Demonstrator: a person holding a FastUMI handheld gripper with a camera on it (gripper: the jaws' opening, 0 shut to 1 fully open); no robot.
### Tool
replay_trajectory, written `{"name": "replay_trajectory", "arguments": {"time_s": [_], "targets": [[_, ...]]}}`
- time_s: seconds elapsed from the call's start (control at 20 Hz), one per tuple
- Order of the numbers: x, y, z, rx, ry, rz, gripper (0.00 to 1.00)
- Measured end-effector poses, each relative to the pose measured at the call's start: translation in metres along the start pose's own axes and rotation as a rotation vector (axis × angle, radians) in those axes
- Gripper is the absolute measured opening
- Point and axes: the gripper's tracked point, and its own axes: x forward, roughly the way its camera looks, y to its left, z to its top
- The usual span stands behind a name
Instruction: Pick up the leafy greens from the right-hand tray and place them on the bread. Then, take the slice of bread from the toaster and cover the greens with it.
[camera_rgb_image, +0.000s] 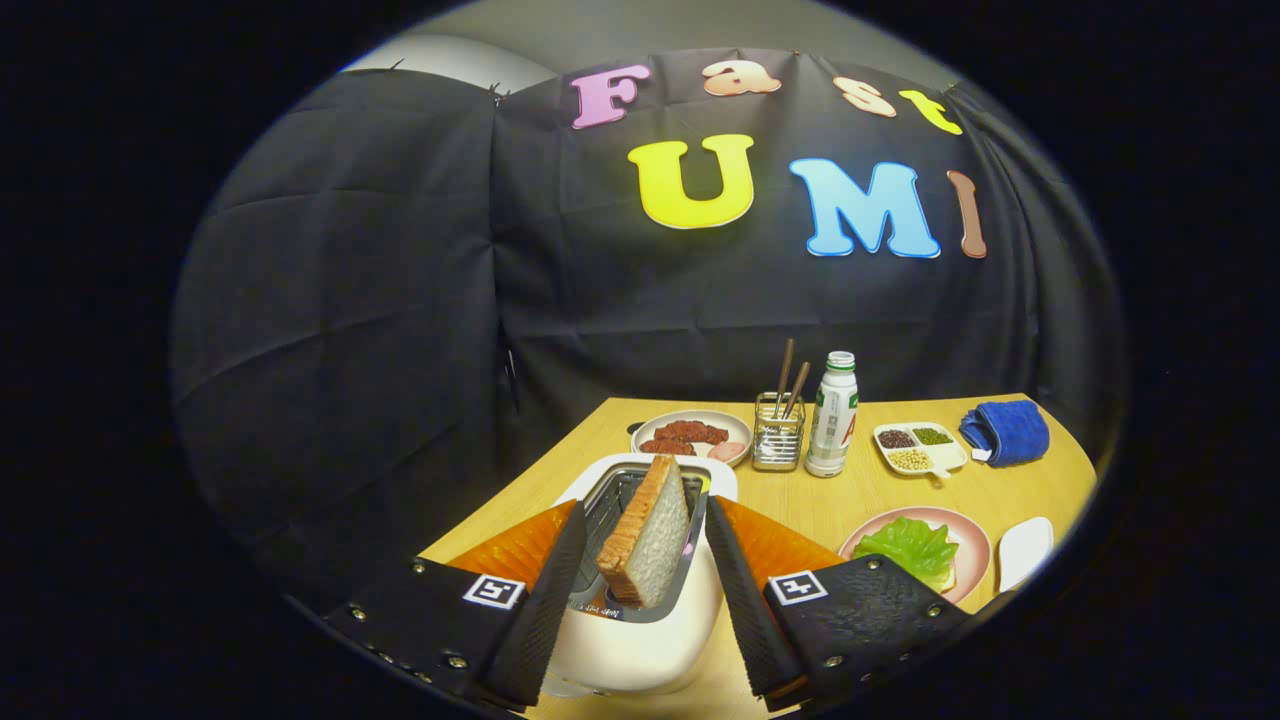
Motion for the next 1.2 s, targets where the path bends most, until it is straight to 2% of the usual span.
{"name": "replay_trajectory", "arguments": {"time_s": [0.1,0.15,0.2,0.3,0.4,0.45,0.55,0.65,0.75,1.2], "targets": [[0.006,-0.001,-0.011,-0.008,0.035,-0.011,0.71],[0.009,0.001,-0.009,-0.019,0.026,-0.008,0.58],[0.011,-0.004,-0.009,-0.022,0.028,-0.033,0.58],[0.014,-0.006,-0.012,-0.019,0.034,-0.043,0.37],[0.014,-0.004,-0.015,-0.008,0.036,-0.046,0.33],[0.014,-0.002,-0.011,0.005,0.020,-0.027,0.15],[0.015,0.001,-0.012,0.007,0.029,0.009,0.16],[0.014,-0.004,-0.009,0.022,0.027,0.010,0.16],[0.015,-0.007,-0.005,0.051,0.009,0.024,0.07],[-0.006,-0.013,0.032,0.137,-0.067,0.108,0.06]]}}
